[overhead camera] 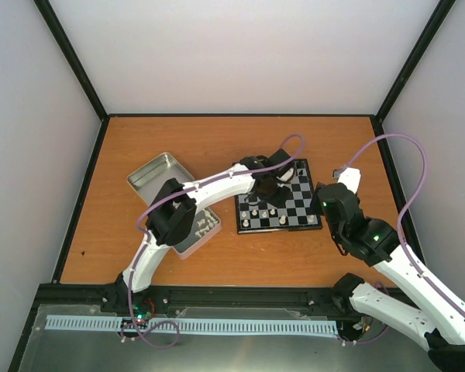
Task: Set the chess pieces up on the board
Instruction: Place the chess piece on the chessboard, then pick up the chess piece from the storage box.
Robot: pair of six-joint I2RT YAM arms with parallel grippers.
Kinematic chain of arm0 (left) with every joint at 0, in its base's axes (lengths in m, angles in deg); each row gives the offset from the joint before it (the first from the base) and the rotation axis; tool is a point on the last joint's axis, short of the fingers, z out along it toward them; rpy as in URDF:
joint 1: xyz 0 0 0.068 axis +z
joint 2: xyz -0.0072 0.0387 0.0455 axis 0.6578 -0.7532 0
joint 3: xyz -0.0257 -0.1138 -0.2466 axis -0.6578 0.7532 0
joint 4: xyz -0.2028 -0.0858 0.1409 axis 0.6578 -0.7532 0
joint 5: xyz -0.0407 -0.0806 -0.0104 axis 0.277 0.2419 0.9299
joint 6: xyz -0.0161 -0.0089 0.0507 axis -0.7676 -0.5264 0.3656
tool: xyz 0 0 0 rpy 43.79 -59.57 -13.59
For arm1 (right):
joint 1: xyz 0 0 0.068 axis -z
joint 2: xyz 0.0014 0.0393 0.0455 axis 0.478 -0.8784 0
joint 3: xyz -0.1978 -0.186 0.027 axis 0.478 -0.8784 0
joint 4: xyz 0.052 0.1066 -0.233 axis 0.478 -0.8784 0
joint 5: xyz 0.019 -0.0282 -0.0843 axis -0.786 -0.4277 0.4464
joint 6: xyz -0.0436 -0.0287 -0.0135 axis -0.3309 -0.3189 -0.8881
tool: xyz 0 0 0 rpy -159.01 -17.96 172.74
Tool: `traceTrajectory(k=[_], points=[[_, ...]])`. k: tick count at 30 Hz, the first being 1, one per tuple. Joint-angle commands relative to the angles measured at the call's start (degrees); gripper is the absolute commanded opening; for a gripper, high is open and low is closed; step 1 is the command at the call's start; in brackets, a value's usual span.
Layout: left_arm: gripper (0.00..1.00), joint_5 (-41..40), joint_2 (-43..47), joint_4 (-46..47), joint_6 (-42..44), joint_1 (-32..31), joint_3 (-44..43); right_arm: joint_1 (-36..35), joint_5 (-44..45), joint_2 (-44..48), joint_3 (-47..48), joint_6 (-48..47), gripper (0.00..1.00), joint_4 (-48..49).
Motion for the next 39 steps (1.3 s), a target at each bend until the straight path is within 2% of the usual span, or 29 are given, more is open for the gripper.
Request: traceTrajectory(k=[1, 3, 7, 13, 17, 20, 25, 30, 39], points=[[0.31, -4.5, 5.9, -0.6, 0.0, 0.5, -0.3, 0.3, -0.3, -0.4, -0.2, 0.4, 0.58, 1.8], [0.34, -7.5, 9.9, 1.3, -1.9, 1.6, 4.9, 0.3, -0.8, -0.8, -0.3, 0.4, 0.58, 2.0], [0.35, -9.8, 21.3, 7.5, -5.9, 5.4, 20.9, 0.4, -2.3, -1.7, -0.5, 0.8, 0.58, 2.5], [0.40, -14.1, 37.8, 10.2, -11.1, 10.1, 40.2, 0.5, -4.0, -2.8, -1.2, 1.9, 0.58, 4.4], [0.49, -11.1, 44.8, 12.6, -9.6, 11.9, 51.3, 0.5, -6.4, -4.0, -1.8, 1.4, 0.58, 5.9], [0.46, -10.7, 47.0, 13.0, -9.1, 13.0, 57.8, 0.6, -8.1, -4.8, -2.2, 0.9, 0.58, 7.1], [0.37, -11.5, 45.8, 12.1, -8.9, 13.5, 59.6, 0.6, -9.6, -6.2, -1.9, 0.8, 0.58, 8.0], [0.39, -16.0, 42.0, 10.9, -7.9, 13.5, 59.5, 0.6, -10.3, -7.1, -1.7, 1.4, 0.58, 8.0], [0.39, -16.9, 34.8, 12.4, -5.3, 13.5, 56.9, 0.6, -10.2, -6.3, -1.8, 1.7, 0.58, 7.2]])
